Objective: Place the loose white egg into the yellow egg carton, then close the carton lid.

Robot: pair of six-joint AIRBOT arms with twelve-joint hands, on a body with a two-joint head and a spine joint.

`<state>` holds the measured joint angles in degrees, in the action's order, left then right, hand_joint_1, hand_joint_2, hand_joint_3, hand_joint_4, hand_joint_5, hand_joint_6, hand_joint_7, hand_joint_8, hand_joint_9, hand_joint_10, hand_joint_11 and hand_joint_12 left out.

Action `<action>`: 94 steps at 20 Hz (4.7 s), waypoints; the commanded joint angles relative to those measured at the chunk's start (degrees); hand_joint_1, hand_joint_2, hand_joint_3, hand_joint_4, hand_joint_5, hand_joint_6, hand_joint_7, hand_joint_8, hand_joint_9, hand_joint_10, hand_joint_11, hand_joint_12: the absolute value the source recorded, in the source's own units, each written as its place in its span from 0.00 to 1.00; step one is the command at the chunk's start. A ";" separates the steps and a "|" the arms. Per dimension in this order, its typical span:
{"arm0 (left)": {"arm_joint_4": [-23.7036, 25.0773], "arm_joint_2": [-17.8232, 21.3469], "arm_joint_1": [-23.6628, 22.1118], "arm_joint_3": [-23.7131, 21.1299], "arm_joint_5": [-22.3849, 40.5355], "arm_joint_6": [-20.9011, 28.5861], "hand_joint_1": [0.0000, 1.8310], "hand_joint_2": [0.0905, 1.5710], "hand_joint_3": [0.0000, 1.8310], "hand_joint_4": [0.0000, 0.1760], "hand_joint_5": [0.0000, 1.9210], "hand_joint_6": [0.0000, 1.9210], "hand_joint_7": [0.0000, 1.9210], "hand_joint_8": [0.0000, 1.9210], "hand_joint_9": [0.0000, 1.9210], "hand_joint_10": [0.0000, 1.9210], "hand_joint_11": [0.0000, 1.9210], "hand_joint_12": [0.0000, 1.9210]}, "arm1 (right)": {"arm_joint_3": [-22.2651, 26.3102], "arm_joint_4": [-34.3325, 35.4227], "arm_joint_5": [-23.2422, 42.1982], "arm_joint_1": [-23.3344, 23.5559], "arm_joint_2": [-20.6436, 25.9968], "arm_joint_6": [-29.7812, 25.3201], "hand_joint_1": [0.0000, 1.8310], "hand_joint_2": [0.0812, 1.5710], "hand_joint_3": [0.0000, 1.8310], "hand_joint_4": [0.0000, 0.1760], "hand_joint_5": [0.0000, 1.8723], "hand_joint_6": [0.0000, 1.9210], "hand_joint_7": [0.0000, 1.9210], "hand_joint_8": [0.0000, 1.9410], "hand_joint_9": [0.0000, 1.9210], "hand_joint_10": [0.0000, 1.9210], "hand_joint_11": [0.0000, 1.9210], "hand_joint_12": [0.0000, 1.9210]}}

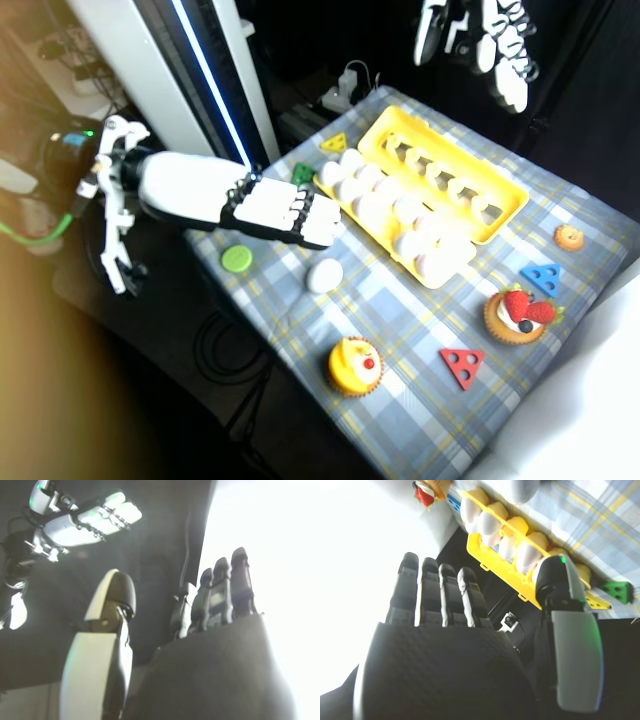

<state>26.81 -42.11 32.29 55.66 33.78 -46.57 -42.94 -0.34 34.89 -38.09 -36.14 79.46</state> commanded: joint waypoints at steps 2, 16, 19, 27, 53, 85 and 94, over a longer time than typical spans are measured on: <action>-2.30 0.13 -0.88 0.30 6.12 0.36 0.21 0.81 0.00 0.36 0.01 0.00 0.00 0.00 0.00 0.00 0.00 0.33 | -0.03 0.26 6.96 0.61 0.02 0.25 0.29 0.78 0.01 0.00 0.00 0.00 0.01 0.00 0.02 0.03 0.00 0.32; -4.31 1.47 0.32 -0.28 7.48 0.38 0.19 0.84 0.00 0.17 0.00 0.00 0.00 0.00 0.00 0.00 0.00 0.00 | -9.16 4.31 -0.74 1.50 -11.27 0.24 0.43 0.76 0.00 0.00 0.04 0.01 0.08 0.00 0.02 0.18 0.00 0.56; -4.31 1.43 0.23 -0.29 7.53 0.38 0.22 0.84 0.00 0.23 0.00 0.00 0.00 0.00 0.00 0.00 0.00 0.00 | -11.26 5.62 -2.57 1.86 -13.34 0.24 0.50 0.75 0.00 0.00 0.06 0.01 0.10 0.00 0.04 0.15 0.00 0.57; -4.30 1.35 0.30 -0.31 7.51 0.37 0.18 0.85 0.00 0.10 0.02 0.00 0.00 0.00 0.00 0.00 0.02 0.01 | -14.05 7.04 -4.66 2.76 -16.65 0.24 0.55 0.77 0.00 0.00 0.08 0.47 0.20 0.39 0.09 0.60 0.00 0.87; -4.83 1.08 0.79 -0.13 7.44 0.38 0.20 0.84 0.00 0.24 0.05 0.00 0.00 0.00 0.00 0.00 0.00 0.08 | -12.17 0.36 -1.55 11.03 -17.34 0.23 0.62 0.78 0.14 0.00 0.25 0.80 0.36 0.95 0.55 0.95 0.60 1.00; -9.91 2.17 4.62 -0.17 11.49 1.25 0.17 0.88 0.00 0.26 0.00 0.00 0.00 0.00 0.02 0.01 0.00 0.37 | -8.78 -3.88 2.49 13.34 -14.57 -5.05 0.04 0.72 0.00 0.72 0.00 0.00 0.00 0.00 0.00 0.00 0.00 0.00; -14.24 1.07 13.53 3.78 13.66 13.81 0.09 0.90 0.00 0.20 0.00 0.00 0.00 0.00 0.10 0.03 0.00 0.75 | -0.78 0.03 10.22 4.10 -3.87 0.24 0.00 0.83 0.02 0.57 0.00 0.00 0.00 0.00 0.00 0.00 0.00 0.00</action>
<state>14.37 -40.95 46.52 59.53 41.60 -33.26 -43.62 -0.84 36.91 -34.85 -40.27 79.59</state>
